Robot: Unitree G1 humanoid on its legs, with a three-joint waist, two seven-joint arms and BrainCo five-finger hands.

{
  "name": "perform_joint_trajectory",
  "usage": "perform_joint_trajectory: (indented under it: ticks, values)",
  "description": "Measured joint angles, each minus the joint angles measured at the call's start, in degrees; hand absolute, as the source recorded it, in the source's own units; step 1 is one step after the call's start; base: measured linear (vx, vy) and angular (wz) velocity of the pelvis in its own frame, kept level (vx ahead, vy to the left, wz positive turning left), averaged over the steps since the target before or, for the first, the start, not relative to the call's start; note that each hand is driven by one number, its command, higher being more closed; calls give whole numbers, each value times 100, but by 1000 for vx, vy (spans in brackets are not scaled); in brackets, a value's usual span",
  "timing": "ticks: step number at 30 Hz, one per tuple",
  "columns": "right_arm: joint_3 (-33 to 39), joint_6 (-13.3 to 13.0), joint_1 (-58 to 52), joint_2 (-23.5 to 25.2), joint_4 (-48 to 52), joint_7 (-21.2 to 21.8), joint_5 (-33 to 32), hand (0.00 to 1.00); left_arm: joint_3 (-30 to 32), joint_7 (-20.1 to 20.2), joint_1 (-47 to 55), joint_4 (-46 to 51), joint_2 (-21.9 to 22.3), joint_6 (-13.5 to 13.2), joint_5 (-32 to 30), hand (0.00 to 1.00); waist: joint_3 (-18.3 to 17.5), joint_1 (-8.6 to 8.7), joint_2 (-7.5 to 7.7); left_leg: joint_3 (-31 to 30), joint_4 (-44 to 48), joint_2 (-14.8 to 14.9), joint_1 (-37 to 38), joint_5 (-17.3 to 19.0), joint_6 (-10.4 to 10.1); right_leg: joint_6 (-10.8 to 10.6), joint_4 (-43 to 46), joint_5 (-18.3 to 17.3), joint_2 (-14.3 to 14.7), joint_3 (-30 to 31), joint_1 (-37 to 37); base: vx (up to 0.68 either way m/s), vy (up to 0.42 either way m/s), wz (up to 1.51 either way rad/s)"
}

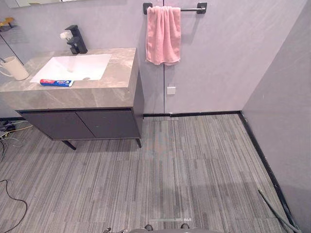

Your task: Organize washtable

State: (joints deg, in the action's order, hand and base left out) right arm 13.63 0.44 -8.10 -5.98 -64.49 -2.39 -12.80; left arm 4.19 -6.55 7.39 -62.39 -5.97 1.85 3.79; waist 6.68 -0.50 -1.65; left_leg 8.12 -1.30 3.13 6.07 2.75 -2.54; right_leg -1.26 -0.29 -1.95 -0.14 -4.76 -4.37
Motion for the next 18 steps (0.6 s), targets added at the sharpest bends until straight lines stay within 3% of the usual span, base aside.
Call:
perform_joint_trajectory:
  ticks: [5,18]
  values:
    - [53,0,139,4,-118,4,125,0,2,0,-72,-7,-18,-5,-13,0,139,30,38,62,-73,-3,129,-54,-90,-140,-115,88,-17,-147,-185,81,0,1]
    - [383,-17,409,70,-141,27,-140,0,4,-1,-183,-4,-2,-8,-12,0,306,8,6,295,-83,-1,258,-32,-123,-182,-142,78,-31,-124,-261,-13,-10,-5]
